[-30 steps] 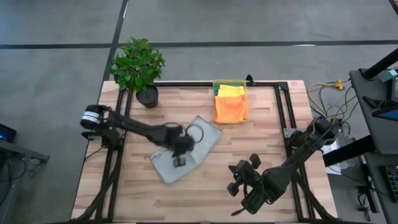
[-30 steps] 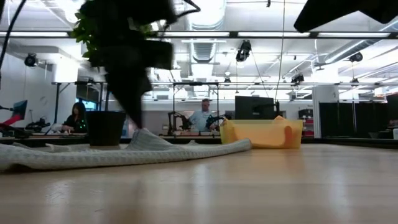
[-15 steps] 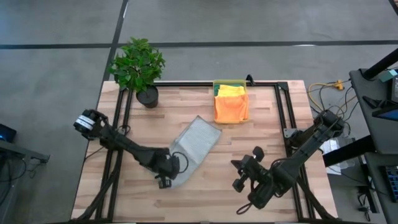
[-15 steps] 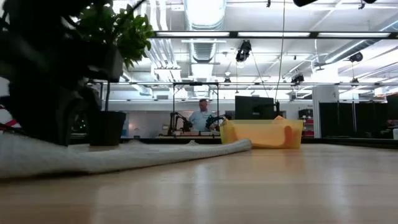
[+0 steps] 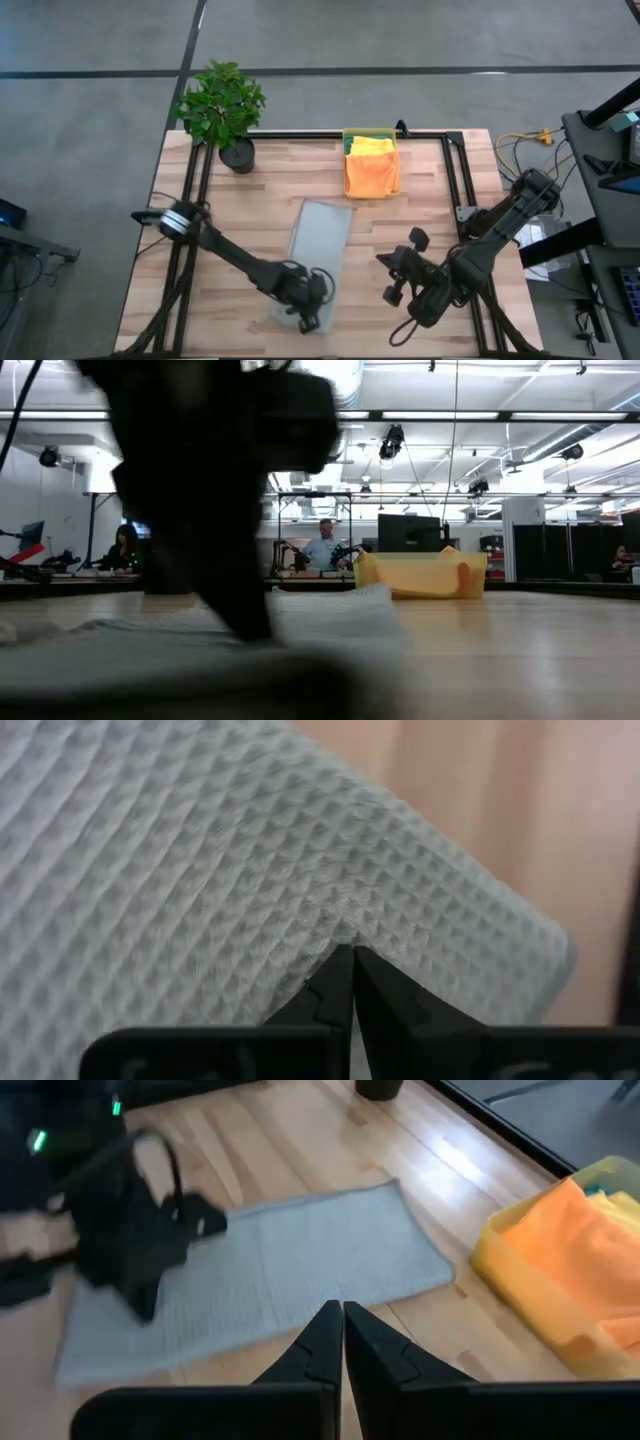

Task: Fold microfiber towels
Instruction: Fold the gray microfiber towel

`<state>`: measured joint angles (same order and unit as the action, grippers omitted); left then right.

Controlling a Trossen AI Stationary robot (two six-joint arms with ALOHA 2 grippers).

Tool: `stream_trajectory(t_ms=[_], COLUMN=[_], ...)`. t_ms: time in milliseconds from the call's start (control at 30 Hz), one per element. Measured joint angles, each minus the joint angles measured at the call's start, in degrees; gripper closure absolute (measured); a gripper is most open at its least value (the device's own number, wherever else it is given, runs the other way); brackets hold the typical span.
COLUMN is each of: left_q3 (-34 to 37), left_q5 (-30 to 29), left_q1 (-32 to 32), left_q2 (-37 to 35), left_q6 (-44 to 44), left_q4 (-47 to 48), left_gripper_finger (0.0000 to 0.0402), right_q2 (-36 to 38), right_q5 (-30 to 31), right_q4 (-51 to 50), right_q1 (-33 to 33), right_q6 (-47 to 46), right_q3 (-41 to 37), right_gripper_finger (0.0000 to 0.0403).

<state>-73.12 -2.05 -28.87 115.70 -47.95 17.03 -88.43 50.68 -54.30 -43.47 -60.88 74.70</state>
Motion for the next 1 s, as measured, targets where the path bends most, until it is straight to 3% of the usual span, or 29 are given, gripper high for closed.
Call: stream_trajectory(t_ms=[167,400,633,1000], left_q3=[-12.11,-15.09,-15.36,-14.53], left_q5=[-0.10,-6.48,-7.52,-5.07], left_q1=[0.45,3.36,4.47,-4.38], left_q2=[7.73,8.65,3.69,-5.11], left_q6=[1.64,3.73,14.27,32.35], left_q4=[2.66,3.38,4.59,18.50], left_gripper_finger=[0.0402,0.0402,0.0402,0.0399], right_q2=[2.14,3.33,2.87,2.82], right_q5=[-0.93,-1.16,-1.82,-4.44], right_q4=[0.02,0.05,4.48,29.24], right_q1=[-0.48,-2.65,-6.74,-6.83], right_q6=[1.13,1.57,5.54,4.38], right_q3=[0.00,-0.09,-1.38,-11.61], right_gripper_finger=[0.0394,0.0394,0.0394,0.0394])
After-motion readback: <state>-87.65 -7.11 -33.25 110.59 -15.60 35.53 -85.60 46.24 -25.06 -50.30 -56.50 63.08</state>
